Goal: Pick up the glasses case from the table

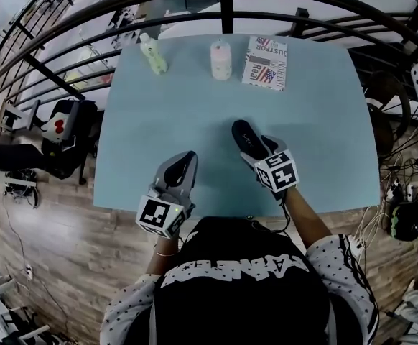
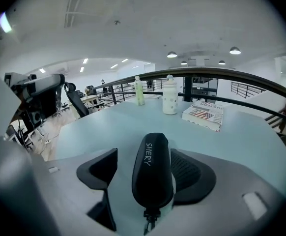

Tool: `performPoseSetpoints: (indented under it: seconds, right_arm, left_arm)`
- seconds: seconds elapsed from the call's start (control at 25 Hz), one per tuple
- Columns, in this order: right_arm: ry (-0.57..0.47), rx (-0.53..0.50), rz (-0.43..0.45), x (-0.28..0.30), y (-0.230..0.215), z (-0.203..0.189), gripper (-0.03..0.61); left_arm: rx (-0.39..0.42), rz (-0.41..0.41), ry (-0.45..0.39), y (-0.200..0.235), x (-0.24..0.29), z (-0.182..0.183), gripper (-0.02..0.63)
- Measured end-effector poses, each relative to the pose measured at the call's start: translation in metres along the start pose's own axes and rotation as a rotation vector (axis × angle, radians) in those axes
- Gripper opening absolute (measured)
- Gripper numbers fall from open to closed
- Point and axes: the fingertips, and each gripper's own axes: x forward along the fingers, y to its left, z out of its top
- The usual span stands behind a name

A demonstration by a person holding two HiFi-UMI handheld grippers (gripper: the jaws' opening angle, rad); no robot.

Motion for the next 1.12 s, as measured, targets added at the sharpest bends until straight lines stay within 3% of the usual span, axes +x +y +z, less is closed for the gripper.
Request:
performPoseSetpoints:
  seconds: [0.2, 0.52, 1.12]
  right_arm:
    - [0.09, -0.022, -0.048, 0.026, -0.012, -0.009, 0.356]
    - [0.207, -0.055, -0.051, 0.054, -0.01, -0.022, 0.387]
    - [0.285, -0.057, -0.049, 0.072, -0.007, -0.03, 0.39]
  left_arm:
    - [0.004, 0.017, -0.019, 0.023, 0.003, 0.014, 0.0]
    - [-0.01, 0.052, -0.027, 0.058, -0.003, 0.021, 0.0]
    - [-0.016, 0.094, -0.025, 0.073, -0.01, 0.031, 0.0]
